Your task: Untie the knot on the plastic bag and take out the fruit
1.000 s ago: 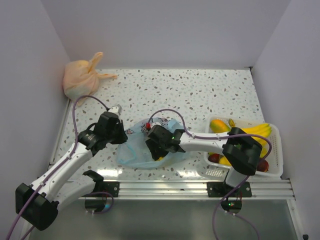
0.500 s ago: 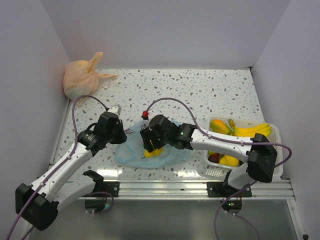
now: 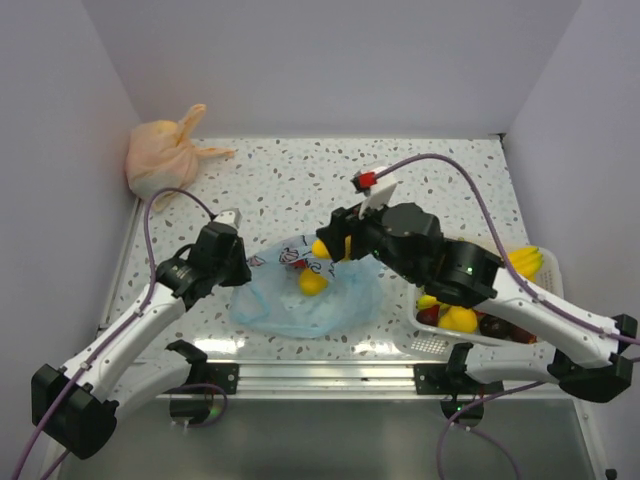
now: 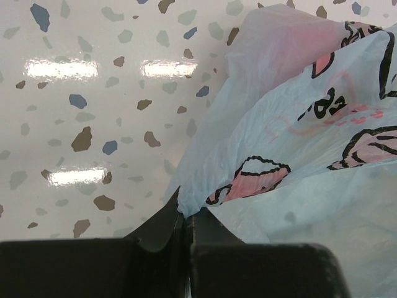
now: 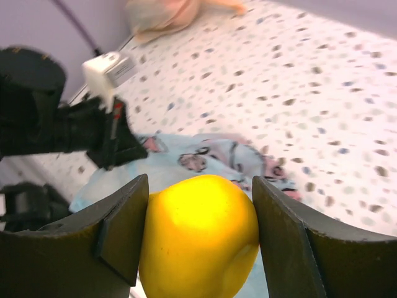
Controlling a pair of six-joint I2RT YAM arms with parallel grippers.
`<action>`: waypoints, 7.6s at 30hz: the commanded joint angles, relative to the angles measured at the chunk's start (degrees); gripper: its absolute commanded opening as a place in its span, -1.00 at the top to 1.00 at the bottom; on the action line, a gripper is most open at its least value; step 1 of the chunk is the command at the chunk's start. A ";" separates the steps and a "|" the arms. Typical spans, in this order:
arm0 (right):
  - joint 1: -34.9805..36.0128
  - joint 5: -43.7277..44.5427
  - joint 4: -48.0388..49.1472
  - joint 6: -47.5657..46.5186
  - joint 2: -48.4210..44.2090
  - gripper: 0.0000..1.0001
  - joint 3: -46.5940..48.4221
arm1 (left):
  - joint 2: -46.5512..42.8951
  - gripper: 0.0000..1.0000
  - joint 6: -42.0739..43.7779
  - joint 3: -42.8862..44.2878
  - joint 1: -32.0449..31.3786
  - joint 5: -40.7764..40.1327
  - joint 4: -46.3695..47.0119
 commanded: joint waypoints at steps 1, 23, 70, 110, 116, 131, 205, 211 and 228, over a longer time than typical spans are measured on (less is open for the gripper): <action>-1.01 18.55 -9.73 -2.01 -3.78 1.00 2.65 | 0.16 1.00 -0.06 3.18 0.15 -1.19 0.65; -73.42 9.53 -25.67 14.69 -14.60 0.93 -20.88 | 0.34 1.00 2.05 4.76 0.15 1.36 2.23; -10.08 -20.81 -17.30 -17.99 15.62 -0.97 14.50 | 0.43 1.00 1.35 5.20 0.15 -0.31 0.03; -5.57 -12.19 -10.46 -22.23 24.95 1.00 6.53 | 0.08 1.00 -4.27 -4.99 0.15 -4.00 9.61; -14.73 -7.89 -11.24 -19.23 26.62 0.03 5.55 | -1.68 1.00 -3.93 -4.21 0.15 -2.60 8.03; -3.93 -14.21 -18.54 -17.20 16.69 -0.97 24.44 | 1.22 1.00 -4.27 4.93 0.15 1.71 3.55; -6.54 3.16 -8.76 -8.42 -0.18 0.67 4.41 | -1.07 1.00 -2.43 3.00 0.15 -1.36 0.21; -24.73 10.30 -21.51 0.80 -6.51 0.68 -2.69 | -1.07 1.00 -2.25 3.44 0.15 -1.19 0.03; -52.87 -12.09 -34.88 0.55 -11.09 0.49 -14.93 | -0.80 1.00 -1.20 4.14 0.15 0.04 0.03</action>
